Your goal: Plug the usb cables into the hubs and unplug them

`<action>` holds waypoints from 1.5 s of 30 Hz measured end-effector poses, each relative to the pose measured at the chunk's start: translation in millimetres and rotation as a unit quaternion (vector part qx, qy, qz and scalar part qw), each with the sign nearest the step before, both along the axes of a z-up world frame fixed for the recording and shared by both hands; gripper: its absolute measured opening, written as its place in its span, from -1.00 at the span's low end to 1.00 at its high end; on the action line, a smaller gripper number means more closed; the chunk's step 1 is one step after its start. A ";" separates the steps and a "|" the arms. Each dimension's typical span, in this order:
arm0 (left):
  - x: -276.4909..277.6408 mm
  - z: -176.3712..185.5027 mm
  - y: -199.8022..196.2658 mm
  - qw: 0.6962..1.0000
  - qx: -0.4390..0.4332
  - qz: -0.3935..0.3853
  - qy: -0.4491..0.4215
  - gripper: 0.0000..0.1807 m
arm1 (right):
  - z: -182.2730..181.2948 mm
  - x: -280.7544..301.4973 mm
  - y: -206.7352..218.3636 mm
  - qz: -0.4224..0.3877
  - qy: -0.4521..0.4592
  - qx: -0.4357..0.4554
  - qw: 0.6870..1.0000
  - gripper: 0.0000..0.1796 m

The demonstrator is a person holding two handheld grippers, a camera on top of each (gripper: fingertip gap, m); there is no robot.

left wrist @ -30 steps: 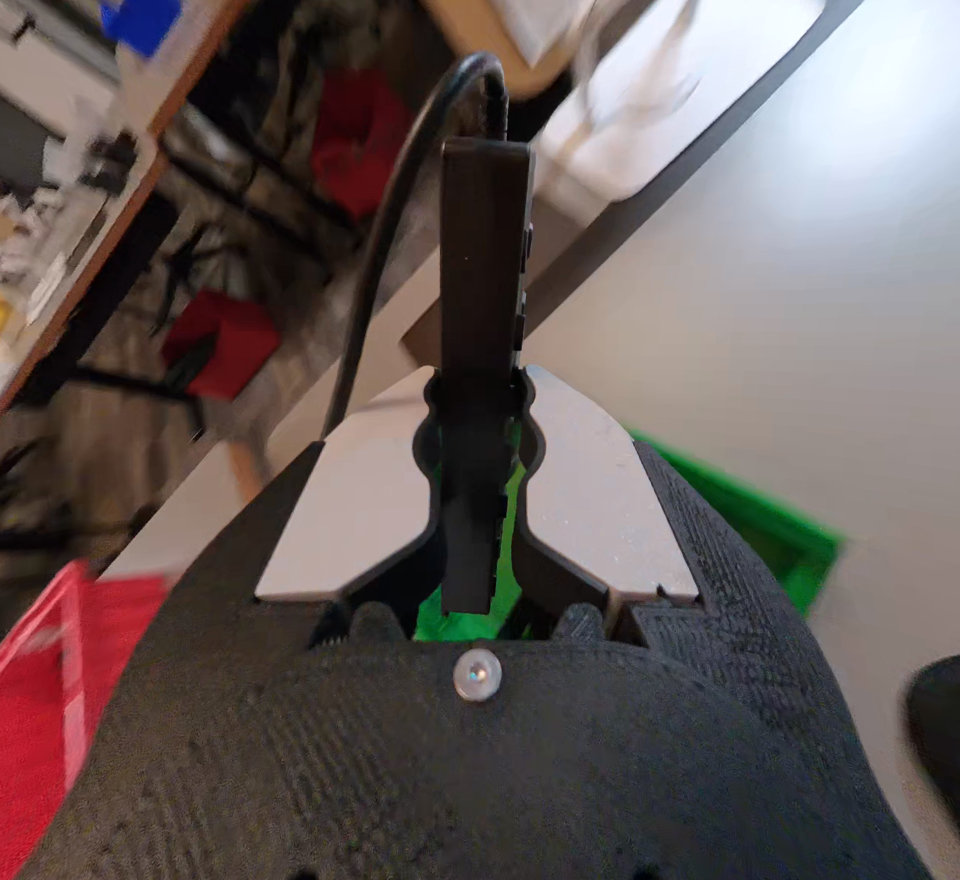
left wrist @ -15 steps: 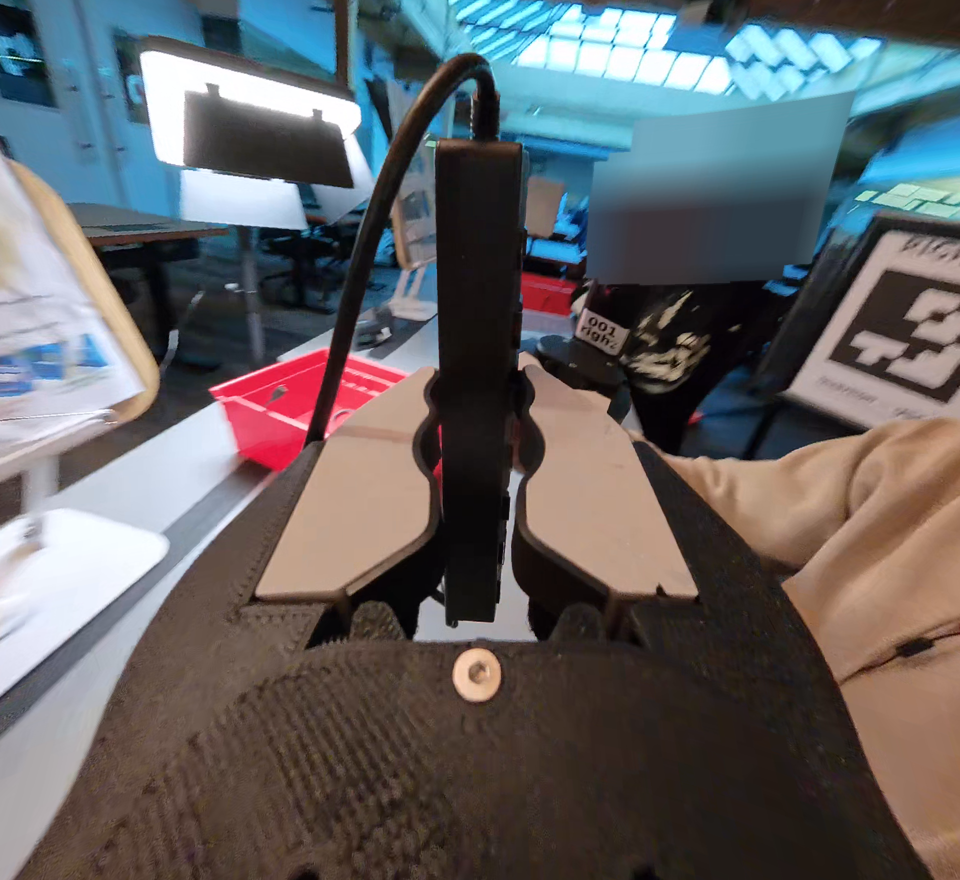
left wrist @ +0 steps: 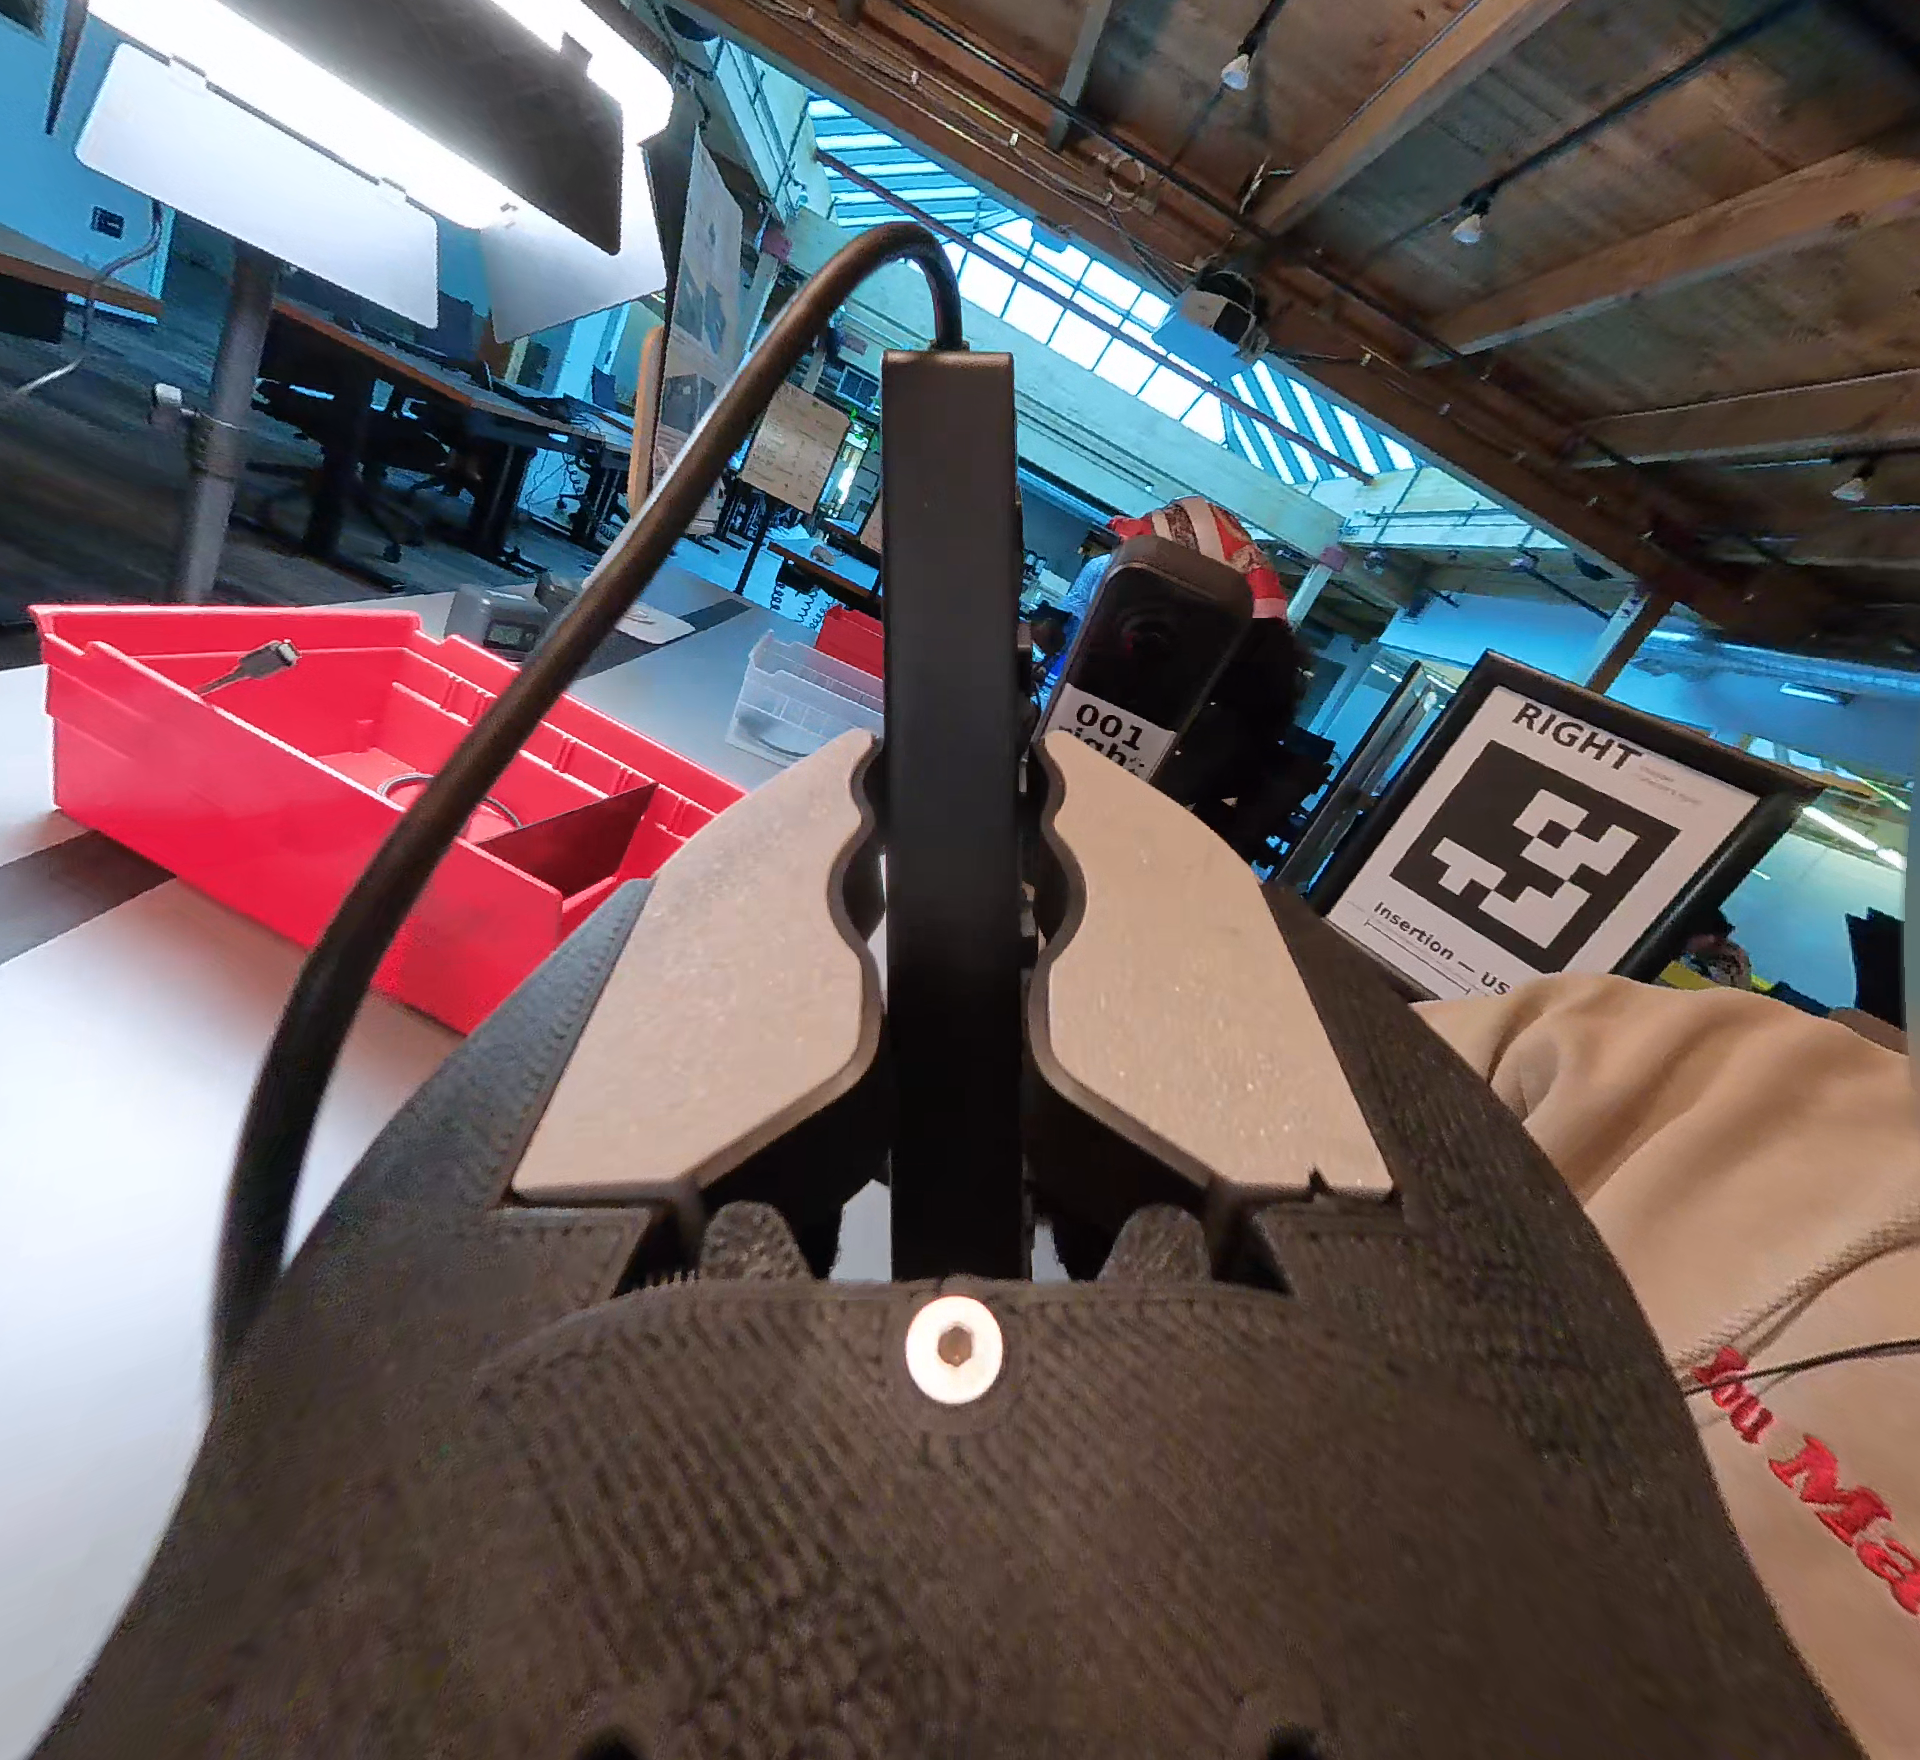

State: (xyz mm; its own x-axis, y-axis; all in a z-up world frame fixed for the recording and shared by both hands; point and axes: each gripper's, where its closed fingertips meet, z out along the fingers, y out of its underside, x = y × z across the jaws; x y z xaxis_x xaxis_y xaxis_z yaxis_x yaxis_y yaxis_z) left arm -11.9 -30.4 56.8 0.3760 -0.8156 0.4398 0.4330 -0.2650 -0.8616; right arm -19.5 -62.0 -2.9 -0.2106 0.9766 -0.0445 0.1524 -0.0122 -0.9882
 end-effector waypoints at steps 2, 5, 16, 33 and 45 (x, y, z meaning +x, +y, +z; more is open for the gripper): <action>-1.5 1.1 -0.8 1.000 0.001 0.001 -0.004 -0.71 | 2.1 0.5 -1.4 0.005 0.007 -0.013 1.000 -0.65; -3.3 0.8 -0.9 1.000 -0.001 0.004 -0.002 -0.70 | 4.8 4.3 -3.6 0.030 0.004 -0.053 0.998 -0.67; 13.8 -10.1 -2.9 0.999 0.004 -0.016 0.031 -0.71 | 4.0 2.2 -2.2 0.049 0.015 -0.129 0.990 -0.70; 16.5 -47.3 17.1 0.931 0.072 0.156 0.321 -0.36 | 45.4 27.0 55.6 -0.064 0.180 -0.164 0.968 -0.73; 16.8 -52.0 31.3 0.838 0.163 0.290 0.433 -0.40 | 35.9 23.1 66.1 -0.128 0.195 -0.205 0.951 -0.72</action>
